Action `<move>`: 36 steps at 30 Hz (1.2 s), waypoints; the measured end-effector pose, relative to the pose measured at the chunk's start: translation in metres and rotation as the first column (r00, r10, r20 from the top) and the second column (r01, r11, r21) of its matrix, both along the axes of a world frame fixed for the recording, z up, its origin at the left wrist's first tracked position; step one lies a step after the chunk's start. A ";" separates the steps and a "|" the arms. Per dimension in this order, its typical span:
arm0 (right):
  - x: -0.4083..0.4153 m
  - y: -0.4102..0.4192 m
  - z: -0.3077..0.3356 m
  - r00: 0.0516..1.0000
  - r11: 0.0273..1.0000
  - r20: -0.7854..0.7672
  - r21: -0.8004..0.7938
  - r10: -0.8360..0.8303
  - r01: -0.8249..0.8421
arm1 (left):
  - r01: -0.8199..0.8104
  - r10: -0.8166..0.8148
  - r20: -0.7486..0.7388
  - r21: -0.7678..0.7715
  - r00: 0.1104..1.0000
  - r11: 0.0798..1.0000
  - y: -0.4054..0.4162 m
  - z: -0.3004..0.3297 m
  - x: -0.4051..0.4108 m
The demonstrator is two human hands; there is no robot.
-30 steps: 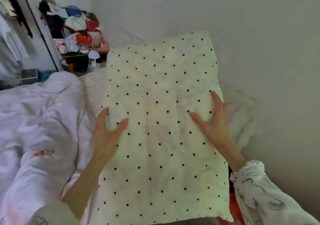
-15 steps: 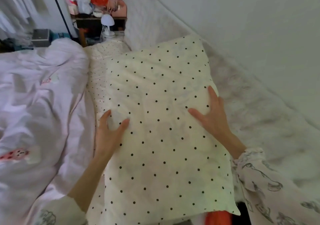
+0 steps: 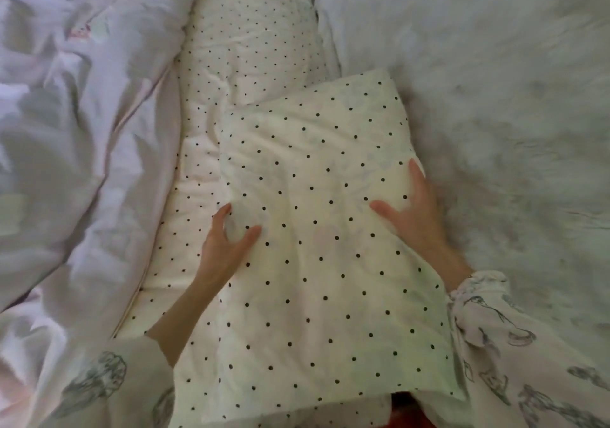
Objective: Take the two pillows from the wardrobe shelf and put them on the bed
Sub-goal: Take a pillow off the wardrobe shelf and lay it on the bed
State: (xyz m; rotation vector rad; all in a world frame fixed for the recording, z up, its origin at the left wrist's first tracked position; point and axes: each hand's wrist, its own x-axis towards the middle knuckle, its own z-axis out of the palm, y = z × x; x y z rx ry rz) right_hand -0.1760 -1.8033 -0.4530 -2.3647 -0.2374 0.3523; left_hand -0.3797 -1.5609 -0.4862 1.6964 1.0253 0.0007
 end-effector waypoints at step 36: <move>-0.029 -0.045 -0.109 0.971 0.994 -0.238 -0.104 0.009 -0.035 | 0.047 -0.079 -0.218 -0.147 0.973 0.988 -0.045 -0.078 -0.019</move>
